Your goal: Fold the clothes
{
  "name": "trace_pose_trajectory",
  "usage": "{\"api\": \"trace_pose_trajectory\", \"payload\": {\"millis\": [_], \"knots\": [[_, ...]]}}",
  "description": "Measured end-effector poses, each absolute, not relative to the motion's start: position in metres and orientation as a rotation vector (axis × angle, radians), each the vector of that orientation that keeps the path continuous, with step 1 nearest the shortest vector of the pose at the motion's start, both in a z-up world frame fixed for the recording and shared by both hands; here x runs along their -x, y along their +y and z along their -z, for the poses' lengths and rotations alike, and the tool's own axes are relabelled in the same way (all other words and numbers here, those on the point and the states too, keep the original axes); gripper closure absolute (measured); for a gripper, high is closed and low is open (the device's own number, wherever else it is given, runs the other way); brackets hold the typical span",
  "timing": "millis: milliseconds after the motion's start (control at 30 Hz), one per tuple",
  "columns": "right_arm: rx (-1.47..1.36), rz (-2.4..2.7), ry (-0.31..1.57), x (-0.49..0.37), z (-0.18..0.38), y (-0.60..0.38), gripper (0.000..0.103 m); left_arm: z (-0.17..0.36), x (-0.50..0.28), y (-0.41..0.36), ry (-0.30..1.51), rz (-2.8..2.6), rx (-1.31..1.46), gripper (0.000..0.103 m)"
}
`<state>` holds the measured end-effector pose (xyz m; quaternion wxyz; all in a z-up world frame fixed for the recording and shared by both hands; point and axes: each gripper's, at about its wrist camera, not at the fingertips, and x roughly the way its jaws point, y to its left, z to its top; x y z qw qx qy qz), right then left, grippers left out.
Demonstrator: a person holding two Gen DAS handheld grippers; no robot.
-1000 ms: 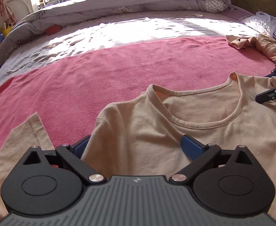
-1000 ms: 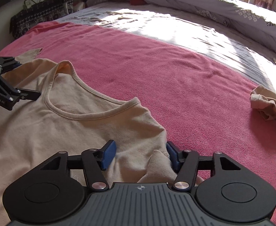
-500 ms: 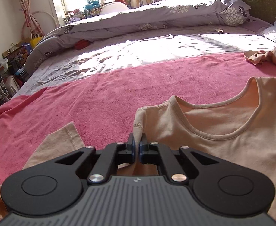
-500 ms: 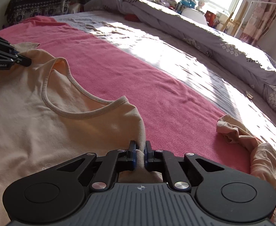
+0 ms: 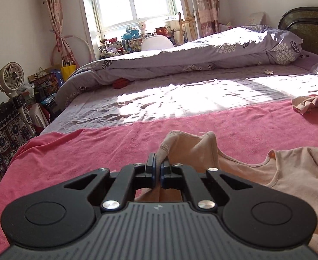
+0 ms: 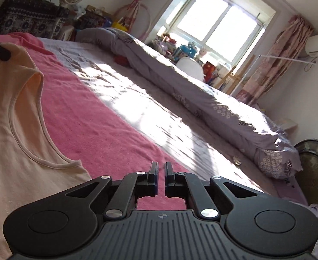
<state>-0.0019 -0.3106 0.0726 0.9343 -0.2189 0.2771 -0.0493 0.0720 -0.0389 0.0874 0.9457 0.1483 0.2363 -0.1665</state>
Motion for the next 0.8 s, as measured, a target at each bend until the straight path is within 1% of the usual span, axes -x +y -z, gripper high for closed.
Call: {"api": "trace_pose_trajectory", "payload": {"millis": [33, 67, 100, 133, 200, 267, 300, 333, 367, 400, 433, 467, 500, 667, 800], "knots": [[0.381, 0.051, 0.618, -0.002, -0.070, -0.317, 0.083, -0.079, -0.074, -0.039, 0.505, 0.331, -0.314, 0.101], [0.327, 0.009, 0.664, -0.006, -0.067, -0.323, 0.074, -0.073, -0.077, -0.039, 0.529, 0.326, -0.318, 0.101], [0.301, -0.017, 0.698, -0.011, -0.060, -0.326, 0.054, -0.067, -0.079, -0.038, 0.548, 0.317, -0.318, 0.101], [0.291, -0.034, 0.725, -0.016, -0.053, -0.327, 0.042, -0.062, -0.081, -0.037, 0.564, 0.311, -0.315, 0.101], [0.305, -0.030, 0.763, -0.027, -0.039, -0.326, 0.041, -0.056, -0.082, -0.034, 0.581, 0.304, -0.307, 0.101], [0.286, -0.056, 0.818, -0.041, -0.026, -0.325, 0.033, -0.053, -0.082, -0.033, 0.589, 0.301, -0.308, 0.101], [0.268, -0.079, 0.854, -0.048, -0.019, -0.325, 0.025, -0.052, -0.082, -0.033, 0.590, 0.301, -0.311, 0.101], [0.243, -0.101, 0.887, -0.054, -0.013, -0.325, 0.025, -0.052, -0.081, -0.033, 0.590, 0.302, -0.315, 0.101], [0.202, -0.122, 0.916, -0.057, -0.008, -0.325, 0.028, -0.052, -0.081, -0.033, 0.590, 0.302, -0.318, 0.101], [0.169, -0.138, 0.936, -0.059, -0.006, -0.324, 0.040, -0.052, -0.081, -0.034, 0.587, 0.303, -0.321, 0.100], [0.148, -0.141, 0.941, -0.058, -0.009, -0.322, 0.064, -0.052, -0.080, -0.033, 0.583, 0.304, -0.322, 0.100], [0.146, -0.131, 0.940, -0.056, -0.012, -0.319, 0.081, -0.053, -0.079, -0.033, 0.579, 0.304, -0.321, 0.100], [0.179, -0.108, 0.925, -0.051, -0.016, -0.314, 0.095, -0.053, -0.078, -0.033, 0.575, 0.304, -0.321, 0.100], [0.294, -0.082, 0.824, -0.026, -0.037, -0.298, 0.096, -0.057, -0.070, -0.033, 0.543, 0.294, -0.327, 0.100], [0.419, -0.016, 0.691, -0.007, -0.059, -0.288, 0.096, -0.068, -0.059, -0.032, 0.493, 0.285, -0.335, 0.100]]}}
